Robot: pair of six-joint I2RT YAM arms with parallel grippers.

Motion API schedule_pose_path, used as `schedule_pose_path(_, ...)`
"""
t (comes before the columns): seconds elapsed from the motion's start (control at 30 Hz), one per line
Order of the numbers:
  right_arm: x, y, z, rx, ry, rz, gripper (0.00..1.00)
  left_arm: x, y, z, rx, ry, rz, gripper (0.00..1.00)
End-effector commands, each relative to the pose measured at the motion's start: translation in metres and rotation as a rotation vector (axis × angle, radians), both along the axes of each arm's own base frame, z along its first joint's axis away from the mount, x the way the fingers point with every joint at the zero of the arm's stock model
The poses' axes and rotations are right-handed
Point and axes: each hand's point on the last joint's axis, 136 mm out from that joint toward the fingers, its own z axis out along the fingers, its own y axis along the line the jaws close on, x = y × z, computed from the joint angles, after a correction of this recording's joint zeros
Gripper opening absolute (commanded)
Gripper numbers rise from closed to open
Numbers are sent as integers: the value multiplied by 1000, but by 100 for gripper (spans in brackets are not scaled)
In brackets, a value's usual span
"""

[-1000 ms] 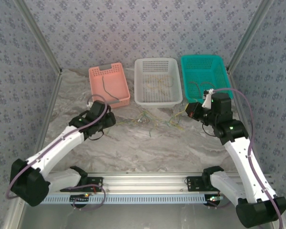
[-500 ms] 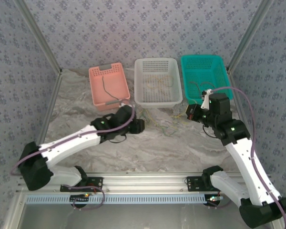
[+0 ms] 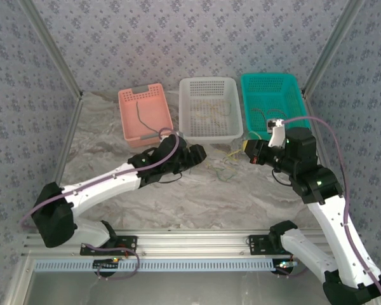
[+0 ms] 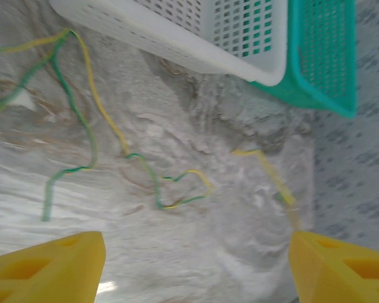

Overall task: Untangle the cables
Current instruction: Straighten the cable.

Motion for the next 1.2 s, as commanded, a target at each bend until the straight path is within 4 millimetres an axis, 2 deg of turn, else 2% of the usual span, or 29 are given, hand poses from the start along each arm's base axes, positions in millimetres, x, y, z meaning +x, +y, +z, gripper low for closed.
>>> schedule_pose_path(0.0, -3, 13, 9, 28, -47, 53, 0, 6, -24, 6, -227, 119, 88, 77)
schedule_pose_path(0.1, -6, 21, 9, 33, -52, 72, 0, 15, -34, 7, -321, 141, 124, 78)
schedule_pose_path(0.27, -14, 39, 8, 33, -62, 109, 0, 22, -47, -5, -345, 205, 148, 75)
schedule_pose_path(0.43, -21, 52, 6, 18, -74, 138, 0, 30, -45, -23, -318, 238, 188, 62)
schedule_pose_path(0.53, -25, 59, 7, 12, -81, 155, 0, 31, -31, -37, -277, 252, 237, 56)
schedule_pose_path(0.67, -29, 65, 2, -6, -78, 170, 0, 36, -20, -44, -281, 253, 272, 40)
schedule_pose_path(0.83, -35, 71, -2, -19, -76, 187, 0, 38, -3, -51, -235, 252, 299, 2)
schedule_pose_path(0.97, -47, 77, -4, -29, -82, 238, 0, 50, 23, -43, -223, 234, 333, 0)
schedule_pose_path(1.1, -75, 94, -11, -79, -129, 370, 0, 75, 47, -21, -201, 236, 327, 0)
schedule_pose_path(1.17, -88, 103, -16, -105, -146, 429, 0, 85, 59, -17, -165, 247, 325, 0)
